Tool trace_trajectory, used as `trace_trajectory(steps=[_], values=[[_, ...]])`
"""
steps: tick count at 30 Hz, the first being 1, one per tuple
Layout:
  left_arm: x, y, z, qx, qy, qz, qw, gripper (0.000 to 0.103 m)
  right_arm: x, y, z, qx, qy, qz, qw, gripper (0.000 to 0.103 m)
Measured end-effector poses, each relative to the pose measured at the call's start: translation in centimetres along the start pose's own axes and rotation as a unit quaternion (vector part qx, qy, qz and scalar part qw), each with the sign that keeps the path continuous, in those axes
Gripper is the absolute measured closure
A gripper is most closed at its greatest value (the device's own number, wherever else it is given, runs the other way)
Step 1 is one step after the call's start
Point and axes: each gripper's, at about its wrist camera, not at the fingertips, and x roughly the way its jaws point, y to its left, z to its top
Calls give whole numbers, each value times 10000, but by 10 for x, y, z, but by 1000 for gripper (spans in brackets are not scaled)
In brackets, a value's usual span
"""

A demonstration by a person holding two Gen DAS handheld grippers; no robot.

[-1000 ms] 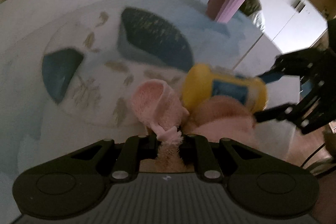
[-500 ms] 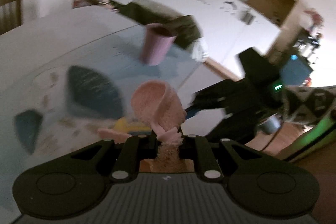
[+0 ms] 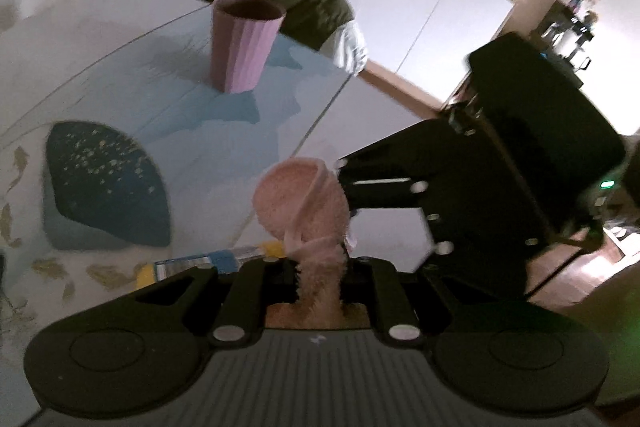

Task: Clean container
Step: 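Keep wiping the bottle with the towel in the left tool while the right tool holds it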

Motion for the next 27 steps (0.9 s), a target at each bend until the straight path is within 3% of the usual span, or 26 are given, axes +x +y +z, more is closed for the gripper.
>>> trace_trajectory(steps=[4,7,14,27], values=[[-1,5,-3,12,-42,73,10000,90,1,-4,-1,-22,-15,-3,10000,44],[-3,-3,-5,332,-113,534,9980,90,1,-3,-1,-49,-6,-4,10000,44],[-12,-7,-13,817,-267,1238,9886,90,2,-4,-1,-49,-10,11,10000,44],[-31,35,-23,202,-506,1841,9814,90,7,-2,2,-69,-3,34,10000,44]])
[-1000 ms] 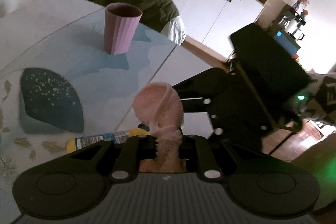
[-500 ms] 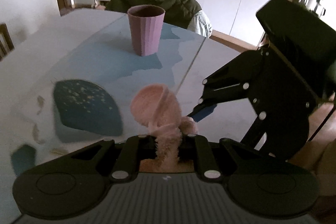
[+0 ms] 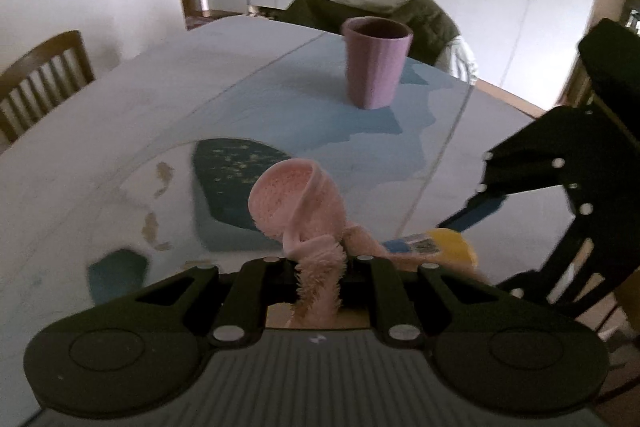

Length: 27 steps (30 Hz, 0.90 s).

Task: Clean container
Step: 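Keep wiping the bottle with the towel in the left tool while the right tool holds it, then open the left tool and regrasp the towel at its tagged edge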

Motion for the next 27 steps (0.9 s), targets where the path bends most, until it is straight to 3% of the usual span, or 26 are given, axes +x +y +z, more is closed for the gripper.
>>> trace_trajectory(steps=[13,18,21,23,27], values=[[34,24,-41,-195,643,694,9953,90,2,-1,0,12,-5,2,10000,44],[17,35,-47,-342,689,781,9940,90,2,0,1,9,-2,2,10000,44],[-1,39,-50,-502,575,625,9951,88,3,0,1,16,-7,0,10000,44],[-13,44,-51,-660,514,496,9953,82,3,-1,1,28,-9,4,10000,44],[-29,51,-52,-976,470,512,9928,48,4,-1,2,53,-13,3,10000,44]])
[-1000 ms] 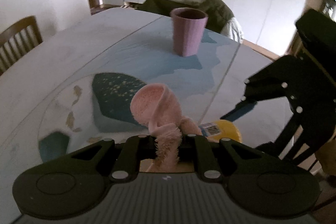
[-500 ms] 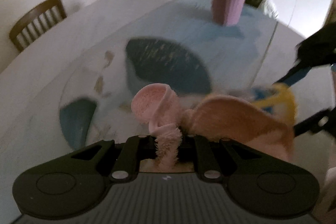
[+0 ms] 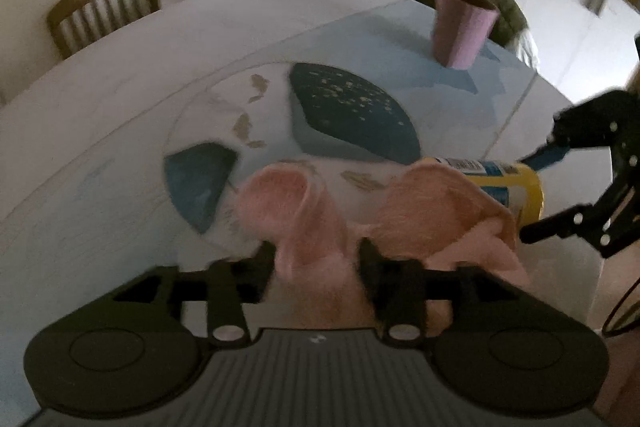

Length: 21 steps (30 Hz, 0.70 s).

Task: Clean container
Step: 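Open the left tool and regrasp the towel at its tagged edge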

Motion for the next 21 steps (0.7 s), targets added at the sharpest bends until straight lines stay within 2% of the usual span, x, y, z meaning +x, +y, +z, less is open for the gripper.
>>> trace_trajectory(steps=[1,3,6,9,12,13,18,21], values=[[-5,2,0,-65,-58,0,10000,41,1,-1,0,9,-1,0,10000,44],[-15,3,0,-130,-152,1,9998,35,1,-1,0,19,0,-4,10000,44],[-34,-2,3,-89,-347,-186,9992,33,1,0,0,16,4,-11,10000,44],[-49,-18,5,226,-427,-779,9958,21,0,0,0,16,2,-8,10000,44],[-44,-37,7,506,-168,-1490,9874,20,1,0,0,12,4,-10,10000,44],[-38,-42,6,588,-46,-1574,9858,20,0,0,0,21,2,-4,10000,44],[-6,-66,-3,1209,350,-1329,9831,20,0,-1,0,88,4,28,10000,44],[1,-73,-12,1551,453,-1115,9805,20,0,0,0,74,4,24,10000,44]])
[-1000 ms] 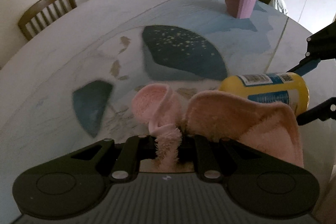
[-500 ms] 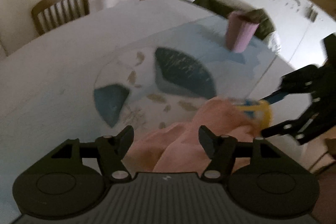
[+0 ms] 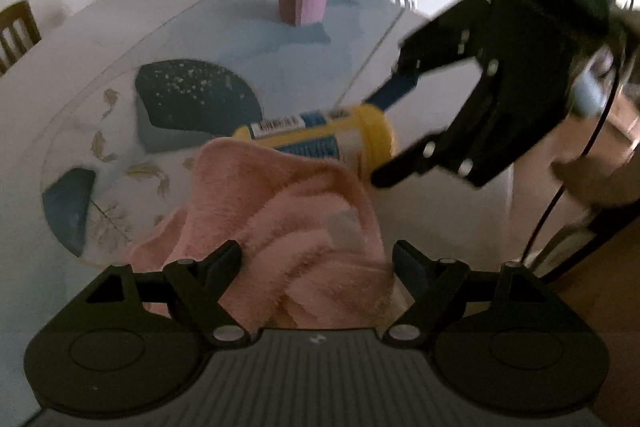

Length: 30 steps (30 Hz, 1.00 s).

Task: Clean container
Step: 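Open the left tool and regrasp the towel at its tagged edge, then wipe the bottle again with the regrasped towel in the left tool while the right tool holds it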

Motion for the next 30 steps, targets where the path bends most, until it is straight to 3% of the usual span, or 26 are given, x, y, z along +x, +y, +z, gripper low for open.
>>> trace_trajectory(steps=[4,5,6,7,10,20,25,30], values=[[4,-4,-6,61,-24,153,9999,24,0,0,0,-11,5,-8,10000,44],[3,-2,-7,-28,-48,174,9998,32,0,0,0,-23,6,-14,10000,44],[3,1,-6,-148,-41,206,9997,54,0,0,-1,-30,6,-15,10000,44],[1,5,-6,-316,-37,219,9993,66,0,0,-1,-33,5,-15,10000,44],[-10,14,-5,-631,-170,288,9974,78,0,1,-1,-41,7,-19,10000,44],[-58,-2,35,-299,-849,-107,9959,79,-1,3,0,-115,25,-43,9999,44],[-34,-15,58,-56,-807,-387,9960,79,-1,4,1,-185,51,-53,9998,44],[-7,-6,62,-174,-557,-426,9974,79,-1,7,-1,-328,60,-105,9994,44]])
